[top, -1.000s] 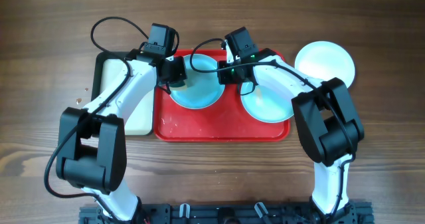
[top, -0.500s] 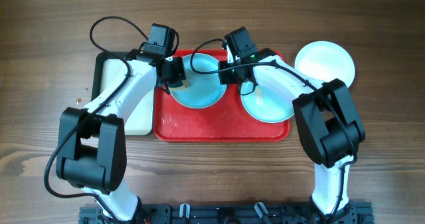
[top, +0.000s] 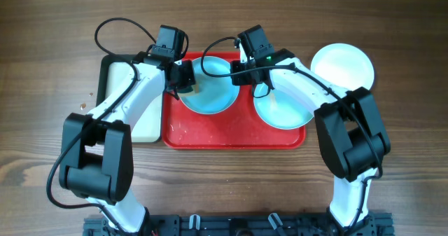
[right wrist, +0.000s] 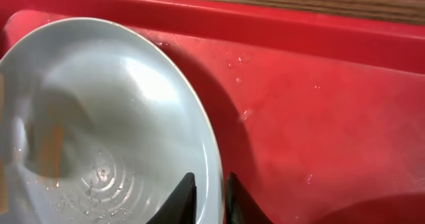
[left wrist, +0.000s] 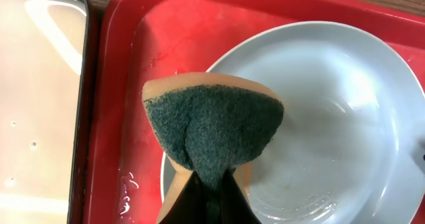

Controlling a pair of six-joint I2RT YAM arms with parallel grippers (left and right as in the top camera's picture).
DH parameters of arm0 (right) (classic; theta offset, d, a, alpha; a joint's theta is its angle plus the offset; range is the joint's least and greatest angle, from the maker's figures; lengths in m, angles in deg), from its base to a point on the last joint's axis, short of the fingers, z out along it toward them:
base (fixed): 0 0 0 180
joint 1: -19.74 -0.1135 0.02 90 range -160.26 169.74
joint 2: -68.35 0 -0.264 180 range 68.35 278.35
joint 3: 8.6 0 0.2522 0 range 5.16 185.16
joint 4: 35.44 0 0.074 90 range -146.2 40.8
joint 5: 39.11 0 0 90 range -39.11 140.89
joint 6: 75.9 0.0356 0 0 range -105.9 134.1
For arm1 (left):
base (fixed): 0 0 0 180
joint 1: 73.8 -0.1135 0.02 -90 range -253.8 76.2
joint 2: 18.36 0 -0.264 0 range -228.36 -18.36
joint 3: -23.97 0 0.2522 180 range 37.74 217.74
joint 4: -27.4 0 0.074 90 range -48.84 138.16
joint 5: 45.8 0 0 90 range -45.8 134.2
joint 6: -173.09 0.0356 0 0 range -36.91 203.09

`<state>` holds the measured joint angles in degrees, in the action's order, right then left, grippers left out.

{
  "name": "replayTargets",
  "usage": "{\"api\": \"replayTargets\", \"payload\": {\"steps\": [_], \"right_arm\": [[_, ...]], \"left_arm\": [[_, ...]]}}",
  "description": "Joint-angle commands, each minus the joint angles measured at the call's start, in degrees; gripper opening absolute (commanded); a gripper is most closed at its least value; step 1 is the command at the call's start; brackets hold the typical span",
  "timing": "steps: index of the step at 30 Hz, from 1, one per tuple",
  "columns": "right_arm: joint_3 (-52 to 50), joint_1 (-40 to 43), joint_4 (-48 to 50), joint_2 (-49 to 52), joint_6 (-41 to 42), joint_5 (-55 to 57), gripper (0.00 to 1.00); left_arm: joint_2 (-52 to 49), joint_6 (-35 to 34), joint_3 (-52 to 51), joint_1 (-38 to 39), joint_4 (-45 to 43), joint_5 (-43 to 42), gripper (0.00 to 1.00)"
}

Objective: Clean dirty plates on tray and stack at the side
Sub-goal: 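Scrub the light-blue plate with the sponge while right gripper holds it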

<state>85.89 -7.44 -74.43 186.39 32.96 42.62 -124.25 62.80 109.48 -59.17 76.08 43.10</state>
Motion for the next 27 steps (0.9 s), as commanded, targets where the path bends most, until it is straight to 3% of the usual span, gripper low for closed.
{"api": "replayTargets", "payload": {"steps": [1, 8, 11, 27], "right_arm": [[-0.2, -0.2, -0.1, -1.6, -1.0, 1.4, 0.14], [-0.5, -0.3, 0.2, 0.6, -0.8, 1.4, 0.15], [-0.5, -0.3, 0.3, 0.7, -0.8, 1.4, 0.09], [-0.6, -0.3, -1.9, 1.4, 0.7, 0.7, 0.1]], "left_arm": [[-0.4, 0.6, 0.4, 0.4, 0.0, 1.0, 0.04], [-0.4, 0.5, 0.4, 0.4, 0.0, 1.0, 0.04], [-0.4, 0.5, 0.4, 0.4, 0.0, 1.0, 0.04], [-0.4, 0.5, 0.4, 0.4, 0.0, 1.0, 0.04]]}}
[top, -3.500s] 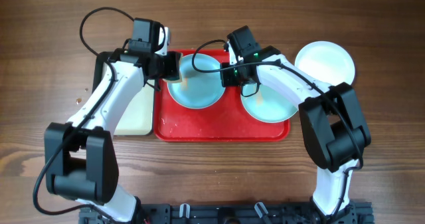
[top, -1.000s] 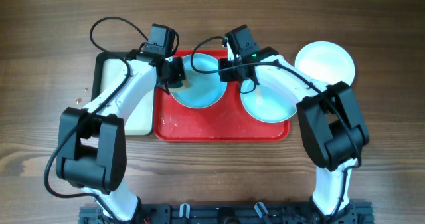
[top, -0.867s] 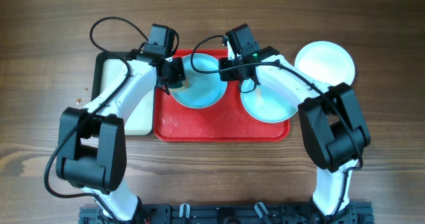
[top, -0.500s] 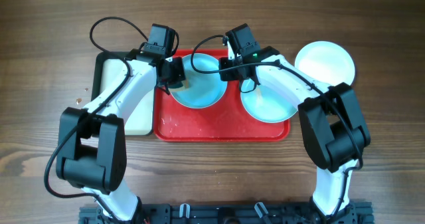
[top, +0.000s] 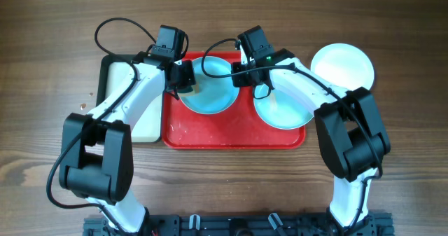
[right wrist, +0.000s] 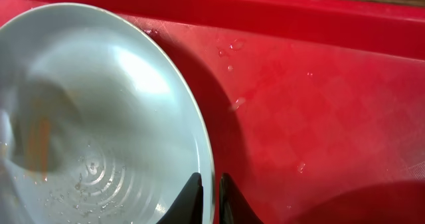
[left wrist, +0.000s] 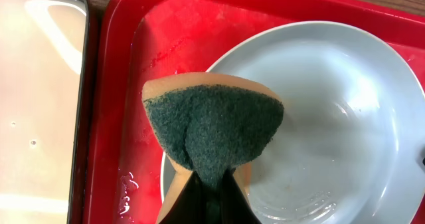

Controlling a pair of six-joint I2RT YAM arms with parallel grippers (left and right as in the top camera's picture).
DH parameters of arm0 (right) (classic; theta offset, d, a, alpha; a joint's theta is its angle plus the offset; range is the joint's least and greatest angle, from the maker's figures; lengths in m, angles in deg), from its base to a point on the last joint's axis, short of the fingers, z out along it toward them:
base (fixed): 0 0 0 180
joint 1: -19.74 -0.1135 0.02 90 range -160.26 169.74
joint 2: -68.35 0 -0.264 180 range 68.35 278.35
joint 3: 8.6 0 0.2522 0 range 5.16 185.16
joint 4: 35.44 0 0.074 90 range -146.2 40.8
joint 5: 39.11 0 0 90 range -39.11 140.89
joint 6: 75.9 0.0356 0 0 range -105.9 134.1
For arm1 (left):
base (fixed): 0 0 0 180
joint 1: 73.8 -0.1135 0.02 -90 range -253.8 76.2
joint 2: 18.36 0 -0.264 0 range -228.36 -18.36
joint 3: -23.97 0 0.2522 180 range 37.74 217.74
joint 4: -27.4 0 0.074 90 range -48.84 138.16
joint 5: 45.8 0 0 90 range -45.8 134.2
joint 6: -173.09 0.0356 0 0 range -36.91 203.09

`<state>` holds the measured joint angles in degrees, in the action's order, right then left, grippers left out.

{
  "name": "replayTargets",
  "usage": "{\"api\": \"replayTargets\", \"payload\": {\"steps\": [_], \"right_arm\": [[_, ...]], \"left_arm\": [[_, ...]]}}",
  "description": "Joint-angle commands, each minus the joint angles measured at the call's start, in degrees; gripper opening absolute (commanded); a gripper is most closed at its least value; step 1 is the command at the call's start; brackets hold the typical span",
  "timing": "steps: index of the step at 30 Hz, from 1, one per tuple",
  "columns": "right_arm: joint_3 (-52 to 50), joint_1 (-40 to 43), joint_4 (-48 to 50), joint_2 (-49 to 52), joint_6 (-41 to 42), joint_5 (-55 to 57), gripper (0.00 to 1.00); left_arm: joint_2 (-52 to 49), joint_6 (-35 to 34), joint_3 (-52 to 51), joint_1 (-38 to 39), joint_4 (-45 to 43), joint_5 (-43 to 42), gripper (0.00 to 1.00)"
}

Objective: Clean dirty plates on tray and stack at the side
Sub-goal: 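Scrub the light-blue plate with the sponge while right gripper holds it, then keep scrubbing the light-blue plate surface with the left-held sponge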

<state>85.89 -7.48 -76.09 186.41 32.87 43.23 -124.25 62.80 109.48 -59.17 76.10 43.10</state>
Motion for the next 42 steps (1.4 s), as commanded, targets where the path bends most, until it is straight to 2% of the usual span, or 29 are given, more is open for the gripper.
{"api": "replayTargets", "payload": {"steps": [1, 4, 23, 30, 36, 42], "right_arm": [[-0.6, -0.3, -0.2, 1.7, 0.8, 0.1, 0.1], [-0.5, -0.3, 0.0, 1.7, 0.8, 0.1, 0.07], [-1.6, -0.6, -0.2, 1.9, 1.0, -0.4, 0.09], [-1.6, -0.6, 0.1, 2.2, 1.0, -1.4, 0.04], [-1.6, -0.6, 0.4, 2.2, 1.0, -1.4, 0.04], [-1.6, -0.6, 0.5, 2.2, 1.0, -1.4, 0.04]], "left_arm": [[-0.4, 0.5, 0.4, 0.4, 0.0, 1.0, 0.04], [-0.4, 0.6, 0.4, 0.4, 0.0, 1.0, 0.04], [-0.4, 0.6, 0.4, 0.4, 0.0, 1.0, 0.04], [-0.4, 0.6, 0.4, 0.4, 0.0, 1.0, 0.04], [-0.4, 0.6, 0.4, 0.4, -0.1, 4.0, 0.04], [-1.7, 0.5, 0.4, 1.8, -1.8, 2.9, 0.04]]}}
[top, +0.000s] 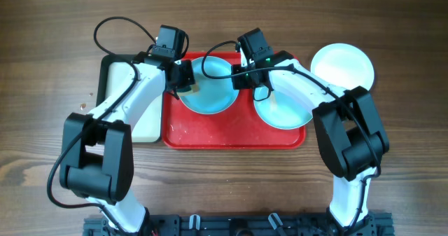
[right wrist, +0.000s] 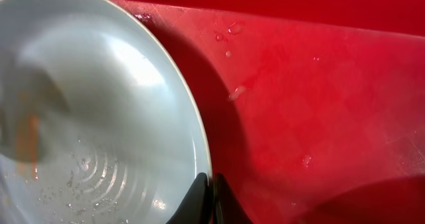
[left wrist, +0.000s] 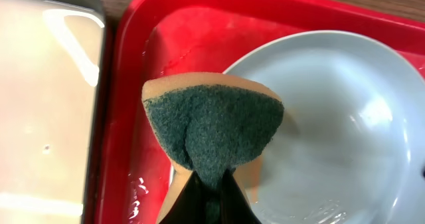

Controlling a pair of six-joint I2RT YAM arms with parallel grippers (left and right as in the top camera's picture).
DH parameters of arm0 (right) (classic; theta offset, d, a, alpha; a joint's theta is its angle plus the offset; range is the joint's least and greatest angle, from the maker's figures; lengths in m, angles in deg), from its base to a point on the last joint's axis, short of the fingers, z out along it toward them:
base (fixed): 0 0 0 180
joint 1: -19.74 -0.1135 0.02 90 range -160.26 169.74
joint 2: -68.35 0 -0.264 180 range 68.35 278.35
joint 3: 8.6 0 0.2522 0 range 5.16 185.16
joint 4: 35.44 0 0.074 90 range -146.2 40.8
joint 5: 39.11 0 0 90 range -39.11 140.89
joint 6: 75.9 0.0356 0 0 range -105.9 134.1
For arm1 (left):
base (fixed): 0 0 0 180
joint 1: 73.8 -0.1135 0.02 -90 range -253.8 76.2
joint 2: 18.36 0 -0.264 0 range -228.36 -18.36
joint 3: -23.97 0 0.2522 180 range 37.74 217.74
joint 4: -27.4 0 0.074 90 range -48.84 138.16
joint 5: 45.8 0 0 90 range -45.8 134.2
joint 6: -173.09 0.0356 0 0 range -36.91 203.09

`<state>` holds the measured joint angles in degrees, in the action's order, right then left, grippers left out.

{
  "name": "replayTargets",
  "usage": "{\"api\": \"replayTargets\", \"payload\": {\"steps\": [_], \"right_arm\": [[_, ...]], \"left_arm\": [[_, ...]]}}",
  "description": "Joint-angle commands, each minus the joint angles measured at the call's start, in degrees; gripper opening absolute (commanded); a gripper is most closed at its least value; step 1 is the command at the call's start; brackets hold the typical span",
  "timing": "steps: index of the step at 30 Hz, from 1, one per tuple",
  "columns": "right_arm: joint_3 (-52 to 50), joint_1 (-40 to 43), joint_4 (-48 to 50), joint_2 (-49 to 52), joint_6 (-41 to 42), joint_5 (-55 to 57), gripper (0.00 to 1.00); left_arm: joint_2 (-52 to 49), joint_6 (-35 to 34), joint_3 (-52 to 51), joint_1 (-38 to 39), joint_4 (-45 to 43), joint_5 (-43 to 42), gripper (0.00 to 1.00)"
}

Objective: Clean dirty plates on tray and stack at the side
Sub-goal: 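Keep scrubbing the light-blue plate surface with the left-held sponge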

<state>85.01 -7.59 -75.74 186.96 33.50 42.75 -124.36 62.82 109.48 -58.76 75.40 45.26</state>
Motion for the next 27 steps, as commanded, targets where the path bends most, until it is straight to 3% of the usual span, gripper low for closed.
{"api": "replayTargets", "payload": {"steps": [1, 6, 12, 22, 27], "right_arm": [[-0.7, -0.5, 0.2, 1.6, 0.3, -0.9, 0.04], [-0.7, -0.5, 0.2, 1.6, 0.3, -0.9, 0.04], [-0.7, -0.5, 0.2, 1.6, 0.3, -0.9, 0.04], [-0.7, -0.5, 0.4, 1.6, 1.7, -0.9, 0.04], [-0.7, -0.5, 0.3, 1.6, 1.7, -0.9, 0.04]], "left_arm": [[-1.8, 0.5, 0.4, 1.6, -1.3, 0.7, 0.04], [-3.7, 0.0, 0.4, 2.4, -1.9, 0.7, 0.04], [-8.2, -6.0, 0.4, 2.6, -1.5, 0.4, 0.04], [-10.0, -5.4, 0.4, 2.6, -4.0, -26.8, 0.04], [-6.6, -4.9, 0.9, 2.0, -5.3, -28.7, 0.04]]}}
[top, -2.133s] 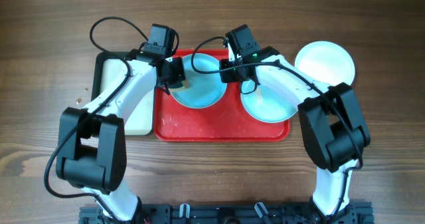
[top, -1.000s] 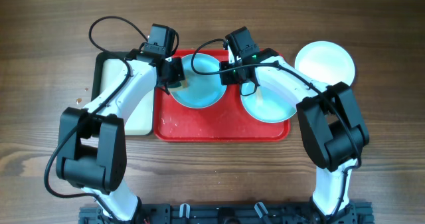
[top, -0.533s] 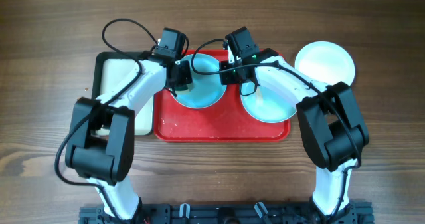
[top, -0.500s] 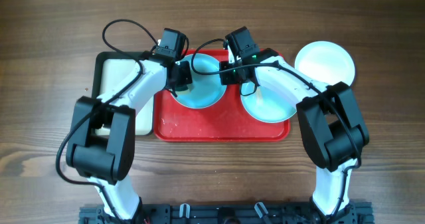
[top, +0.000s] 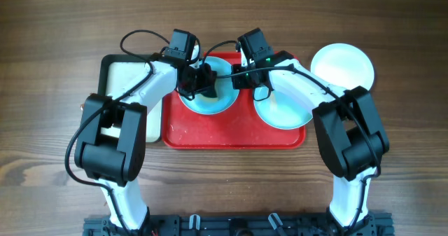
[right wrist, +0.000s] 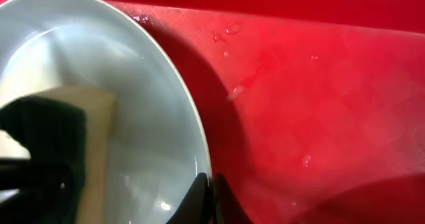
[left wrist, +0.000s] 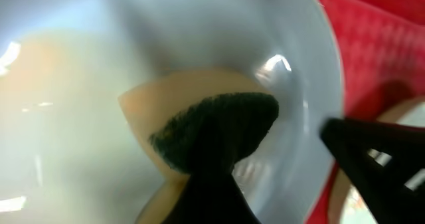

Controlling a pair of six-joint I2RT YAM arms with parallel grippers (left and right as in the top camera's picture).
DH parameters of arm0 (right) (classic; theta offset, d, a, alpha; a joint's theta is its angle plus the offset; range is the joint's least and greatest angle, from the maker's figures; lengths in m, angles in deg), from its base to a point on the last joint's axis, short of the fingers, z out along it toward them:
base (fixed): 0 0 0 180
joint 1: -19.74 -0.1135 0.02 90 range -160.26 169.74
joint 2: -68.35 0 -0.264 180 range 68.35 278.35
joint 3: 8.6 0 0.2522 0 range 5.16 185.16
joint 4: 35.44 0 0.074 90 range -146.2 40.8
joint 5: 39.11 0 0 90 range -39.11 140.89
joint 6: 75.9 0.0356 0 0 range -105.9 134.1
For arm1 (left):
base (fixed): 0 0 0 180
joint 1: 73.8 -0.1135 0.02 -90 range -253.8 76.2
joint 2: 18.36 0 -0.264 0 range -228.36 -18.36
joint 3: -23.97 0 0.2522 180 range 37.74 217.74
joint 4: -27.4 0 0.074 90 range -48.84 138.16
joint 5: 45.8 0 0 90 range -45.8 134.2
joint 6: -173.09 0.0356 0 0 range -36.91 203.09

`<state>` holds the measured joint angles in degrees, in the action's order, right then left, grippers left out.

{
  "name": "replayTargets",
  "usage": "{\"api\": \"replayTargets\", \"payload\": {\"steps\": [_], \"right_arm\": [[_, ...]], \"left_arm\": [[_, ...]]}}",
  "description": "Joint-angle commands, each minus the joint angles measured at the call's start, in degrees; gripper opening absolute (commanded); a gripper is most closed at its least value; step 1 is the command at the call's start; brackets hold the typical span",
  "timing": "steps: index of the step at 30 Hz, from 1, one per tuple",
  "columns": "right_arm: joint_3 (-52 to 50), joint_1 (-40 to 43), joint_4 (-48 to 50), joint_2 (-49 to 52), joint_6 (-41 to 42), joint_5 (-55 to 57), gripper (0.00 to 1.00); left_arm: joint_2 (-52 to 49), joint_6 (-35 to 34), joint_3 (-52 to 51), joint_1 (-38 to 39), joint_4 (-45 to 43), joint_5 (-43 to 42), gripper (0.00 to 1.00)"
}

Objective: Clean dirty plates on tray and stack at the side
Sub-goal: 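Keep scrubbing the light-blue plate surface with the left-held sponge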

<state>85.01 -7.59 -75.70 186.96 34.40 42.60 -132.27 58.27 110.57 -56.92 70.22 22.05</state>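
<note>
A pale blue plate [top: 210, 90] sits on the left half of the red tray [top: 231, 134]. My left gripper [top: 201, 80] is shut on a folded sponge [left wrist: 199, 124], tan with a dark green scouring face, pressed inside that plate [left wrist: 80, 64]. My right gripper [right wrist: 210, 184] is shut on the plate's right rim [right wrist: 196, 131], and the sponge [right wrist: 66, 131] shows at the left of its view. A second pale blue plate [top: 283, 110] lies on the tray's right half. One white plate [top: 343, 64] rests on the table beyond the tray's right end.
A tub of cloudy water [top: 126, 89] with a dark rim stands left of the tray. Water drops lie on the tray floor [right wrist: 305, 117]. Wooden table [top: 42, 124] surrounds everything. Both arms reach in from the near edge.
My left gripper has moved right from the plate's left edge into the plate, with the sponge now pressed on its inner surface. The right gripper stays shut on the rim.
The left gripper held the sponge over the plate's left edge while the right jaws stood either side of the right rim. The right jaws narrowed, then shut on the rim. Now the sponge is inside the plate.
</note>
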Motion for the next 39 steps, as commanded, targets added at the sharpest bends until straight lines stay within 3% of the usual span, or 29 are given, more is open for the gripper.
{"api": "replayTargets", "payload": {"steps": [1, 9, 13, 33, 39], "right_arm": [[-0.7, -0.5, 0.3, 1.6, 0.8, -0.7, 0.05], [-0.7, -0.5, 0.3, 1.6, 0.8, -0.7, 0.04], [-0.7, -0.5, 0.3, 1.6, 0.8, -0.7, 0.04], [-0.7, -0.5, 0.7, 1.6, 0.7, -2.6, 0.04], [-0.7, -0.5, 1.2, 1.6, 0.7, -4.7, 0.04]], "left_arm": [[2.8, 0.9, 0.0, 0.1, -0.1, -5.2, 0.04], [16.5, 1.6, 0.0, 0.0, 3.0, 15.3, 0.04], [16.2, 1.9, 0.0, 0.0, 4.9, 20.6, 0.04], [-2.8, 0.7, -0.1, 0.1, 1.7, 19.6, 0.04], [-4.5, 0.5, -0.1, 0.2, 0.8, 2.3, 0.04]]}}
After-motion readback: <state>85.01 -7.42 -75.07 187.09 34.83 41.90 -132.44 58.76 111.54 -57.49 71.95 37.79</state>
